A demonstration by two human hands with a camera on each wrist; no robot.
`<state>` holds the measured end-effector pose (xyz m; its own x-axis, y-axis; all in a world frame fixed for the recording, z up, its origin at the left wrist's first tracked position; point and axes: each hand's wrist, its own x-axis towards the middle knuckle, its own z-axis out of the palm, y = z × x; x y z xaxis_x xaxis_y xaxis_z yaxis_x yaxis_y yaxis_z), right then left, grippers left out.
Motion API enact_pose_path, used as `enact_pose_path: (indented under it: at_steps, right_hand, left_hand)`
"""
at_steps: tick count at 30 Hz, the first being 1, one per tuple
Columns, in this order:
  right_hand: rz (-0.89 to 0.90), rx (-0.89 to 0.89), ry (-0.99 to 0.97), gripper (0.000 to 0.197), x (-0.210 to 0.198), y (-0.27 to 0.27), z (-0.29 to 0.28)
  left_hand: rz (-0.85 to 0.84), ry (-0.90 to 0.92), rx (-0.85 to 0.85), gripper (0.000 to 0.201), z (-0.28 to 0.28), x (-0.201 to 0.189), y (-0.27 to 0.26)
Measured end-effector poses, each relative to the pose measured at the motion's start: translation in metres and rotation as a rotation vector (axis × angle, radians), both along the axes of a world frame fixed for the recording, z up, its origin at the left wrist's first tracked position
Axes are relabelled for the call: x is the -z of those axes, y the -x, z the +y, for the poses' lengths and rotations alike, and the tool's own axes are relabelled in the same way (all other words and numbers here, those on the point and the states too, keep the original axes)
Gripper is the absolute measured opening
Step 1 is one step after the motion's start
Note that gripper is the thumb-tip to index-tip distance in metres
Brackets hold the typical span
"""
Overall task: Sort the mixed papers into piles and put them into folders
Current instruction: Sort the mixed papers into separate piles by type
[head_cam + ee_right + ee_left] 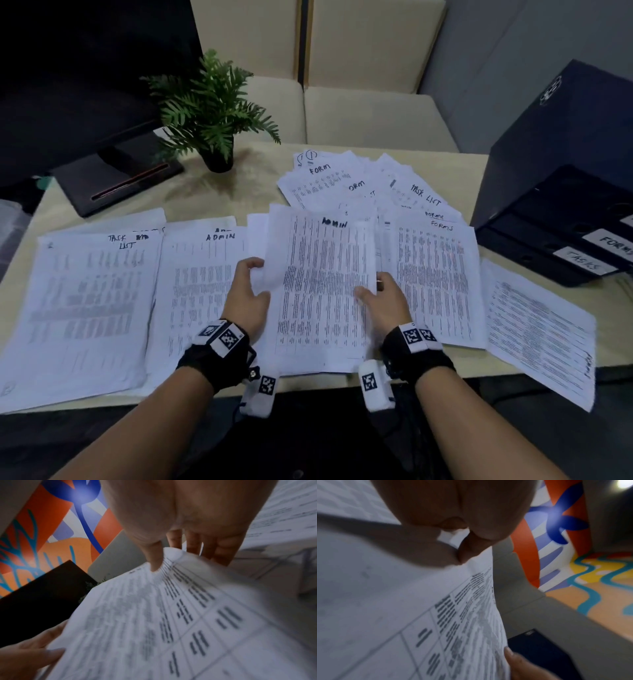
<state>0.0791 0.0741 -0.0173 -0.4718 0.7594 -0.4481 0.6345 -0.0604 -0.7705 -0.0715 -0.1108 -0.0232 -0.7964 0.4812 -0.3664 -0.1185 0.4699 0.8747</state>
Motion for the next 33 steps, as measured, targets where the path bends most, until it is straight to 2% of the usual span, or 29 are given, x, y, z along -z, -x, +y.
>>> enact_pose_path:
  at_steps: [3, 6, 8, 11, 13, 15, 17, 19, 22, 25, 28, 31, 33]
  right_hand:
    - [0.147, -0.007, 0.159, 0.021, -0.008, 0.006, -0.014]
    - [0.175, -0.139, 0.350, 0.026, -0.002, 0.024, -0.034]
    - [0.095, -0.252, 0.307, 0.032, 0.006, 0.041, -0.049]
    - [-0.044, -0.427, 0.135, 0.036, 0.012, 0.072, -0.071]
    - [-0.101, -0.457, 0.059, 0.032, 0.018, 0.093, -0.083]
    - [-0.149, -0.450, 0.040, 0.037, 0.024, 0.107, -0.093]
    - [-0.216, -0.462, 0.007, 0.049, 0.027, 0.114, -0.099]
    - [-0.277, -0.483, -0.032, 0.052, 0.028, 0.113, -0.099]
    - [-0.275, -0.495, -0.120, 0.041, 0.019, 0.107, -0.094]
    - [-0.199, -0.431, -0.117, 0.044, 0.005, 0.094, -0.082]
    - [-0.126, -0.369, -0.125, 0.029, -0.013, 0.076, -0.058]
    - [-0.014, -0.279, -0.045, 0.017, -0.032, 0.049, -0.024]
    - [-0.011, -0.228, -0.047, 0.012, -0.040, 0.027, 0.003]
  left_hand:
    - [-0.080, -0.148, -0.042, 0.067, -0.019, -0.006, 0.015]
    - [-0.101, -0.103, -0.124, 0.074, -0.048, -0.004, 0.031]
    - [-0.062, 0.017, -0.160, 0.076, -0.067, -0.001, 0.041]
    - [0.019, 0.162, -0.179, 0.073, -0.089, 0.003, 0.051]
    - [0.079, 0.230, -0.163, 0.064, -0.099, 0.005, 0.058]
    - [0.125, 0.299, -0.135, 0.056, -0.107, 0.008, 0.064]
    - [0.133, 0.360, -0.072, 0.054, -0.109, 0.008, 0.066]
    - [0.124, 0.379, -0.026, 0.059, -0.108, 0.006, 0.064]
    - [0.207, 0.406, 0.006, 0.059, -0.100, 0.004, 0.058]
    - [0.303, 0.386, 0.080, 0.054, -0.074, -0.003, 0.049]
    - [0.384, 0.315, 0.173, 0.047, -0.033, -0.017, 0.036]
    - [0.397, 0.238, 0.287, 0.042, 0.012, -0.032, 0.017]
    - [0.383, 0.206, 0.344, 0.041, 0.042, -0.040, 0.002]
